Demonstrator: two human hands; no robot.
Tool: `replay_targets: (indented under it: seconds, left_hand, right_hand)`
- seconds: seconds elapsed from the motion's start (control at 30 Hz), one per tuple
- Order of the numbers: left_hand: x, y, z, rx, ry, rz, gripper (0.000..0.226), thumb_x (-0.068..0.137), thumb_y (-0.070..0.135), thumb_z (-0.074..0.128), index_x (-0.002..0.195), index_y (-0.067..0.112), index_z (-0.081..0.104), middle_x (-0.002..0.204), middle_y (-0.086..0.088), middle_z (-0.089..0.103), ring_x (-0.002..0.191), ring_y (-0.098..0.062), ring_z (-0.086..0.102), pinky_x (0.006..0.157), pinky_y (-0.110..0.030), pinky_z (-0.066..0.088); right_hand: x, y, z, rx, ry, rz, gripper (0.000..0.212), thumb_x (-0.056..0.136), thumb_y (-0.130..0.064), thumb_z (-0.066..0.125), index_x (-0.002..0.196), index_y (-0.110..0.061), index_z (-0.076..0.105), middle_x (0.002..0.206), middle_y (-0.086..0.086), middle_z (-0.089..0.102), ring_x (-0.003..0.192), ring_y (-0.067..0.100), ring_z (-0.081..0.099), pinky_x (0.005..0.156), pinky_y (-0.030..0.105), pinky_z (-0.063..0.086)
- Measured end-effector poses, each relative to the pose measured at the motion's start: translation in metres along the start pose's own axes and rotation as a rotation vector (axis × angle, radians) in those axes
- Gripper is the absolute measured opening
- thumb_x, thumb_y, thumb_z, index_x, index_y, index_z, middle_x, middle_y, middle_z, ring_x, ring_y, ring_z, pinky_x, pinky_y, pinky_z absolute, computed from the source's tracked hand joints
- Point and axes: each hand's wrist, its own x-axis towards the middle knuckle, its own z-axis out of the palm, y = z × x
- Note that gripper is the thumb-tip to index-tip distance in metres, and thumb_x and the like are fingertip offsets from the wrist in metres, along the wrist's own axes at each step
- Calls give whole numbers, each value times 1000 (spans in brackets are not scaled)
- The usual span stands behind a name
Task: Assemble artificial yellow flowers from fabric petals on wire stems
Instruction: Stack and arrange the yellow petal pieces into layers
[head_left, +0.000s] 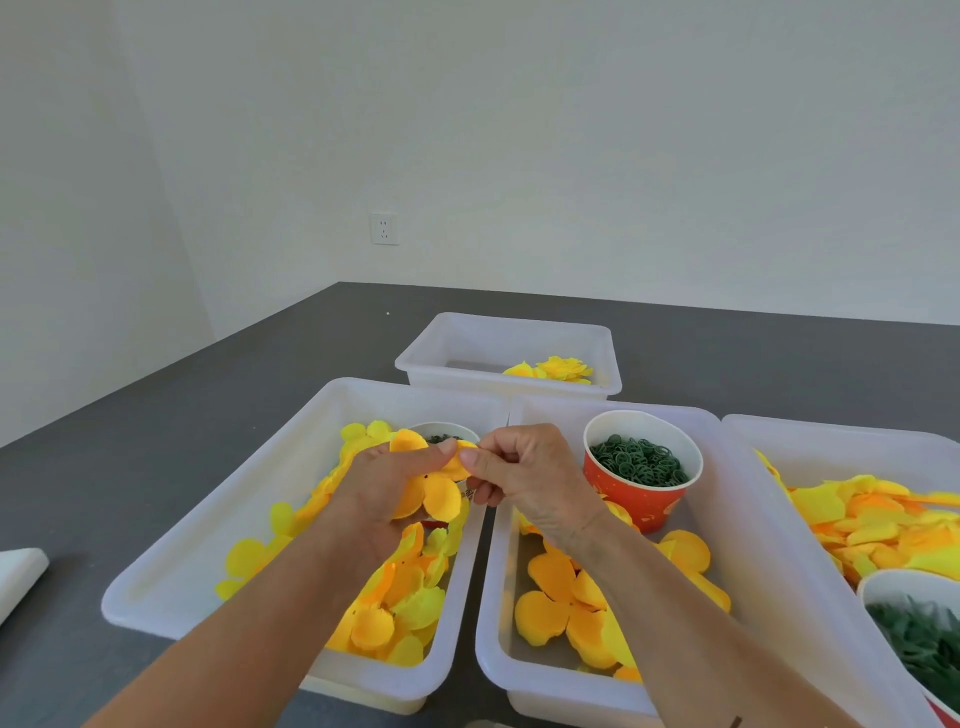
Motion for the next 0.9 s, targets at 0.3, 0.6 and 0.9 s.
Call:
replay_targets:
  seconds: [0.3,0.6,0.9]
  left_hand:
    - [-4,-7,13,114,160,308,13,84,22,68,73,14,69,64,-6,70,59,-17,68,49,-26,51]
    - [2,2,0,-28,44,39,33,73,19,70,99,-2,67,80,-16,69,66,-26,66,49,-29,51]
    - [2,-6,4,55,-52,80,50,63,38,75,100,5,69,89,-15,72,81,-28,68,66,-37,58]
  right_hand:
    - [3,0,12,100,166,61,24,93,-20,56,82,-3,69,75,17,69,65,18,64,62,28,56]
    - [-1,-4,9,-6,-2,34,31,95,-10,51,66,-14,61,61,2,59,53,6,55,54,16,47]
    - [8,4,11,-75,278,150,27,88,-12,56,76,13,59,77,32,62,67,34,60,69,50,56]
